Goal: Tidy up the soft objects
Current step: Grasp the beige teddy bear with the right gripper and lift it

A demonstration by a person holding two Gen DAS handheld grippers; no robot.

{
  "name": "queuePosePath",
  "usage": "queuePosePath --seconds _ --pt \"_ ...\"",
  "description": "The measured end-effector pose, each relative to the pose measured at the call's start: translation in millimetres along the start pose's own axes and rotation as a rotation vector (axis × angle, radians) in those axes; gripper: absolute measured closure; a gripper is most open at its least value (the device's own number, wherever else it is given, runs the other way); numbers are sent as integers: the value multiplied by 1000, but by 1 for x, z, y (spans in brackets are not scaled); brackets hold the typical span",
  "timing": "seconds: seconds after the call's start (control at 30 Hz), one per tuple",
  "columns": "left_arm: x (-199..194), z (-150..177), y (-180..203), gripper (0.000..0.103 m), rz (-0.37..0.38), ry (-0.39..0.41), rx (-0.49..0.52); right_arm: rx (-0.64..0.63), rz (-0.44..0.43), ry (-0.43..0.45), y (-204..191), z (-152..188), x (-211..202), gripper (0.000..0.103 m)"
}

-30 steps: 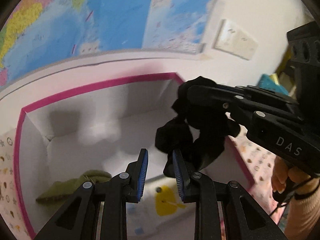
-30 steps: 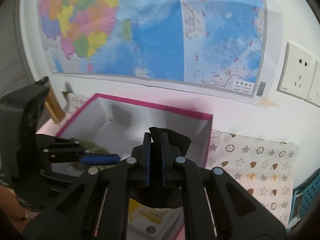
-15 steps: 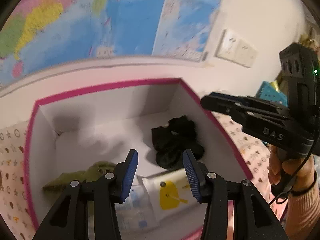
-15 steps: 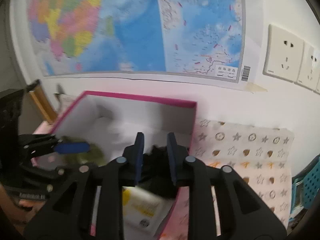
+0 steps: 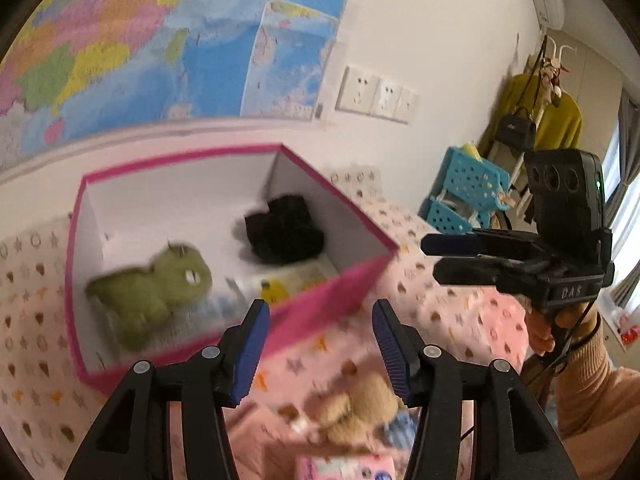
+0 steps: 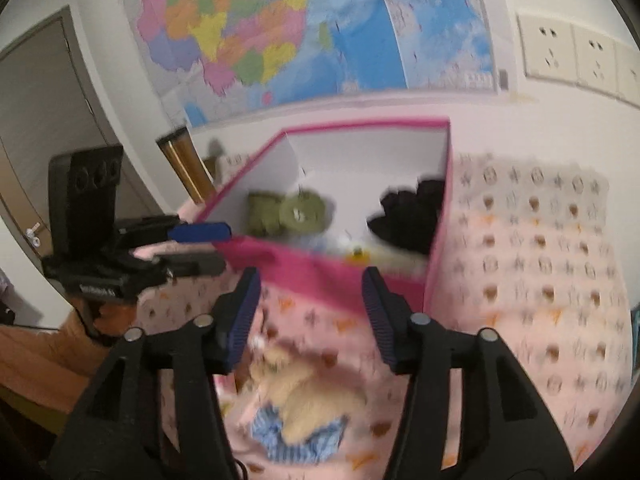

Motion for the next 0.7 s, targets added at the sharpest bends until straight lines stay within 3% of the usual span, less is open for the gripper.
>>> queuePosePath --seconds 0.13,0.27,0.53,0.7 --pt "5 27 1 49 -3 -43 -2 32 31 -87 -8 44 11 44" --pt "12 49 2 49 4 -90 -15 113 4 -135 -10 76 22 43" --pt "26 76 0 49 -7 -159 -33 178 18 -165 -8 94 40 43" --pt "32 86 0 49 -9 -184 -31 183 23 -167 -4 98 43 55"
Point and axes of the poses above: each gripper's, at about its wrist camera, not at the fingertips, and x roughly the way its jaws point, y to its right, z to its underside, the point moved 8 cm from there along x, roughly the way its jaws point, and after that the axes turned 12 degrees about -x, right-handed, at the moved point
